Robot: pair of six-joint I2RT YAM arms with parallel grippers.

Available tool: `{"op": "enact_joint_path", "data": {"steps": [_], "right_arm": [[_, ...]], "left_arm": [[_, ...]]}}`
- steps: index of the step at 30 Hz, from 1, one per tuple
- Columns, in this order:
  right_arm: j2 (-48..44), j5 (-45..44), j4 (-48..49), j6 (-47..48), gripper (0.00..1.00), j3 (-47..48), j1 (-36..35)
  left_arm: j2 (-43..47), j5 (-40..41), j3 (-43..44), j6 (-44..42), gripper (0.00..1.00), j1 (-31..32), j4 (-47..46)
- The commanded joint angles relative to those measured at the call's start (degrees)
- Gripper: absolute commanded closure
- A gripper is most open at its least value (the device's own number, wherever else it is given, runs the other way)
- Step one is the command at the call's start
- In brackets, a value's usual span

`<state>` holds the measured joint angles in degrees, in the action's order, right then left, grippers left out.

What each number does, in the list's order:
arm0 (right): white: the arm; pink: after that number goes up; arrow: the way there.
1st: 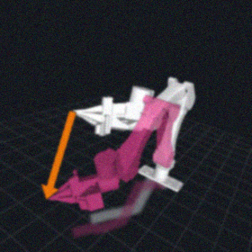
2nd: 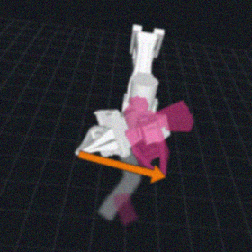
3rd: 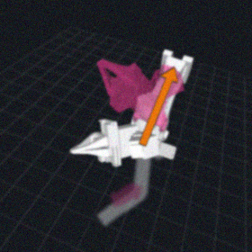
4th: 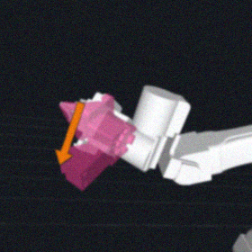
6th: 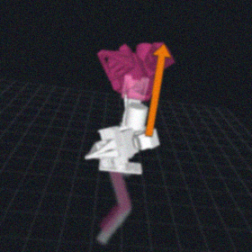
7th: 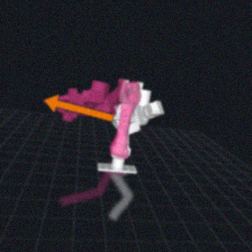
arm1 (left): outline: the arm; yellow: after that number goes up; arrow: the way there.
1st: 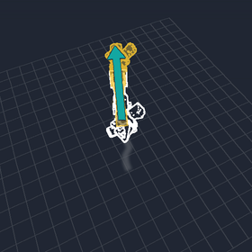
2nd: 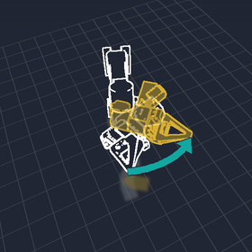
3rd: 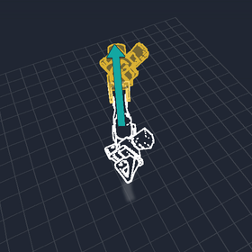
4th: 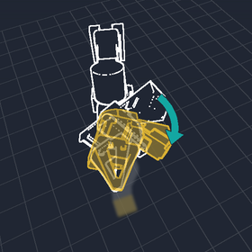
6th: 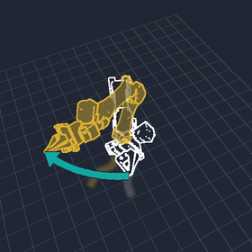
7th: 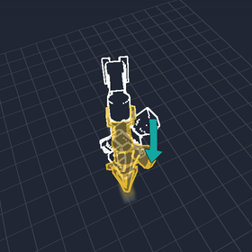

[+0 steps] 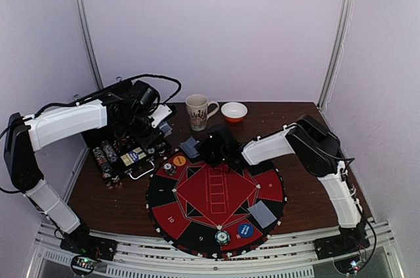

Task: Distribute texas hold em gaming equipment
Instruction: Distribute the poker card in the big blind area.

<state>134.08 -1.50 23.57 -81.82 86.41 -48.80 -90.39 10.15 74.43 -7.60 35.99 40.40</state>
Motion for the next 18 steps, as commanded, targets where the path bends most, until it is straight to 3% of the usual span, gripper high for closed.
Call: {"op": "enact_joint_path", "data": {"steps": [1, 10, 13, 16, 18], "right_arm": [[-5.1, 0.0, -1.0, 0.1, 0.66, -1.3, 0.1], [-13.6, 1.0, -0.2, 2.7, 0.47, -7.8, 0.1], [-18.3, 3.0, 2.1, 12.3, 0.41, -10.8, 1.0], [-20.9, 14.2, -0.4, 29.9, 0.34, -9.5, 3.6], [-23.1, 22.7, -2.3, 36.4, 0.32, -10.7, 6.1]], "left_arm": [[2.1, -0.9, -0.3, -0.7, 0.52, -0.4, -1.6], [2.8, -1.2, 0.0, -1.6, 0.52, -0.3, -1.3], [3.2, -2.8, 0.0, -2.7, 0.52, -0.4, -1.3], [3.3, -4.3, 0.0, -4.2, 0.52, -0.3, -1.2], [3.1, -5.9, 0.2, -5.4, 0.53, 0.0, -0.9]]}}
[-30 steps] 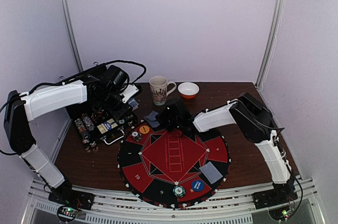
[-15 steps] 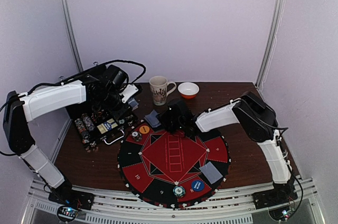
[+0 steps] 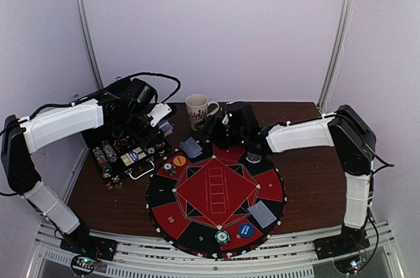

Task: Distribute texas hold em gaming equipment
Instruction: Distribute the poker card in the big blind area, then pick up the poker card from the face-down deck piles.

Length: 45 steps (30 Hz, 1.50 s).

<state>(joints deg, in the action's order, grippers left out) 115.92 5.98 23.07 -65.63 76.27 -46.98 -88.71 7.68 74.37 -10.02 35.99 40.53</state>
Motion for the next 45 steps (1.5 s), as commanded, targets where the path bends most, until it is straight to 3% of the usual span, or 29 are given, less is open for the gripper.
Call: {"op": "enact_joint_path", "data": {"steps": [1, 7, 10, 22, 32, 36, 41, 45], "right_arm": [[-6.0, 19.4, -2.1, 22.2, 0.31, -2.0, 5.5], [-9.3, 41.2, -15.9, 36.6, 0.25, 2.6, 8.1], [-8.9, 48.1, -13.6, 35.2, 0.18, 3.8, 7.5], [-4.5, 46.3, -13.3, 36.2, 0.15, 9.0, 3.6], [1.0, 41.7, -16.5, 36.9, 0.22, 15.7, 2.5], [-0.2, 40.7, -19.8, 39.3, 0.30, 15.0, 2.8], [-2.5, 39.1, -23.6, 41.6, 0.49, 14.3, 3.5], [-3.1, 39.5, -24.9, 42.3, 0.50, 14.6, 3.7]], "left_arm": [[1.5, -4.3, 0.3, -3.8, 0.53, 0.5, -0.9], [3.3, -7.3, 0.5, -9.9, 0.52, 7.0, -1.0], [3.2, -8.6, 0.7, -11.7, 0.53, 9.4, -1.0], [2.4, -9.6, 2.4, -12.0, 0.53, 10.6, -1.0], [2.7, -9.9, 2.6, -12.0, 0.53, 10.8, -1.1], [2.8, -9.3, 2.4, -12.1, 0.54, 10.7, -1.3], [2.5, -8.6, 1.8, -12.2, 0.55, 10.7, -1.8], [2.3, -8.1, 1.7, -12.2, 0.55, 10.7, -1.9]]}}
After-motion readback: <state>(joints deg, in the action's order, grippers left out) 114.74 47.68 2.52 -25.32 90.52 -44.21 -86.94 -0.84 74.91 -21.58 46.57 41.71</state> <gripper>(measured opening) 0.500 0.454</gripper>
